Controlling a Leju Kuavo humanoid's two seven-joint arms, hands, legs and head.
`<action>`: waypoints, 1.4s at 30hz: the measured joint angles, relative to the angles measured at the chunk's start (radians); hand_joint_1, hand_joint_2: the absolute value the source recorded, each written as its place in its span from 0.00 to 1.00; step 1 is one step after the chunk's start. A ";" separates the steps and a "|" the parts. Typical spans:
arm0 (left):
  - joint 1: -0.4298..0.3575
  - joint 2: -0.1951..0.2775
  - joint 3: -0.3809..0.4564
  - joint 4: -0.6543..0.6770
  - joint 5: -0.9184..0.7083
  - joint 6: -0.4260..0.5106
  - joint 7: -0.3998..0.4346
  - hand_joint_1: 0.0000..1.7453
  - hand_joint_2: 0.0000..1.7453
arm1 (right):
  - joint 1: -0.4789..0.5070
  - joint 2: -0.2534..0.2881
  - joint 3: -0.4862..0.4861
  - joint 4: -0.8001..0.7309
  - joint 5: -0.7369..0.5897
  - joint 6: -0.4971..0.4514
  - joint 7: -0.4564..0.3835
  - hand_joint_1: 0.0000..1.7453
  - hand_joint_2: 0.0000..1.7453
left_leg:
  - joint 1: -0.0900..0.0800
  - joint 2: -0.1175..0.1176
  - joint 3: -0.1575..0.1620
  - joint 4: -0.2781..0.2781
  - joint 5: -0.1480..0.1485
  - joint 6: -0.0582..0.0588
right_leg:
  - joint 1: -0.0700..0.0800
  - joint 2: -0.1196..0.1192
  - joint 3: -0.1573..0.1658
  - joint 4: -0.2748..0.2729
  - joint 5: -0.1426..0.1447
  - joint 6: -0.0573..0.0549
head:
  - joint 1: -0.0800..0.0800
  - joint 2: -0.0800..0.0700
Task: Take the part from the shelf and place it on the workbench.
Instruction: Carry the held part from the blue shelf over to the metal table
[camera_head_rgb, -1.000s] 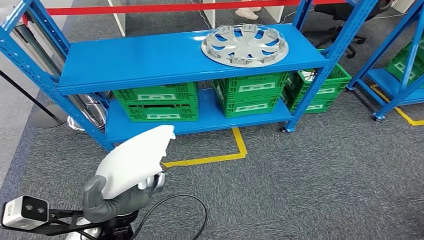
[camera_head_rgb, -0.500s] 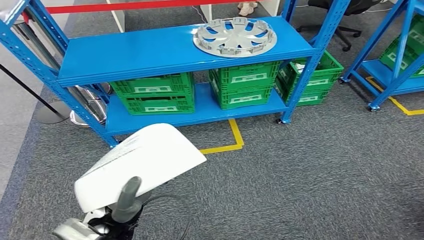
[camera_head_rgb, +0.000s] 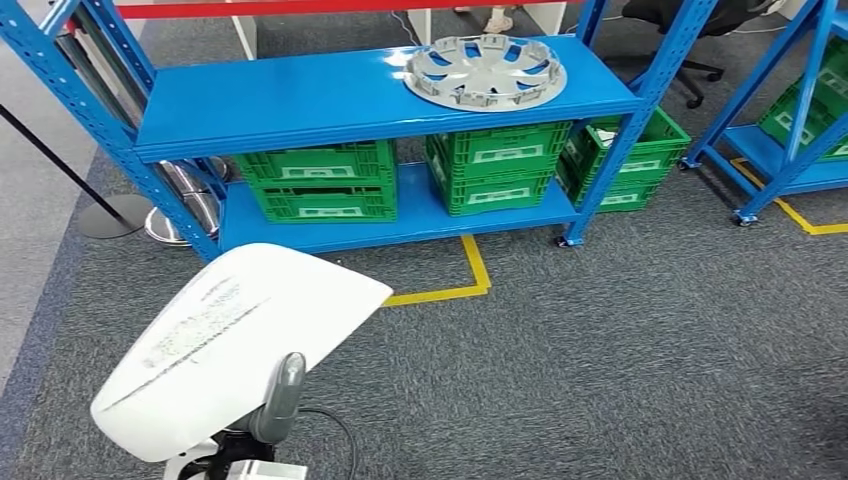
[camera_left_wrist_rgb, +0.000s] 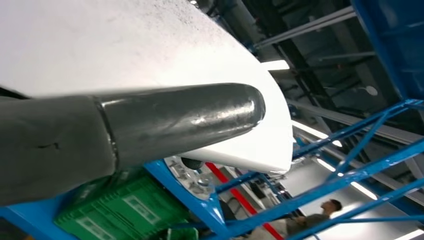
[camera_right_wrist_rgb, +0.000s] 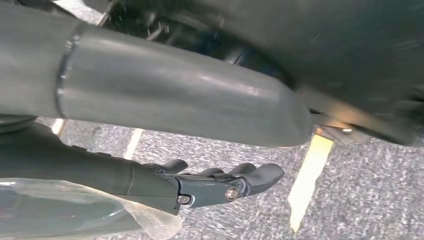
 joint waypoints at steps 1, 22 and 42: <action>-0.002 0.002 -0.006 0.002 0.003 0.008 0.005 1.00 0.00 | -0.002 0.000 -0.001 0.000 0.002 0.000 0.000 0.00 0.00 | -0.001 -0.001 -0.005 0.008 -0.002 -0.006 | 0.000 0.001 0.026 -0.048 0.009 -0.004 | 0.000 0.000; -0.015 0.036 -0.055 0.018 0.139 -0.026 -0.022 1.00 0.00 | -0.003 0.000 -0.056 0.000 -0.037 0.006 0.000 0.00 0.00 | 0.009 -0.029 -0.014 0.014 -0.001 -0.003 | 0.005 0.032 -0.024 -0.032 0.006 -0.013 | -0.004 0.000; -0.016 0.040 -0.060 0.017 0.178 -0.045 -0.027 1.00 0.00 | -0.002 -0.003 -0.081 0.000 -0.033 0.007 -0.001 0.00 0.00 | 0.003 -0.004 -0.134 0.307 -0.145 -0.038 | 0.009 0.032 0.028 -0.086 0.024 -0.065 | -0.002 0.000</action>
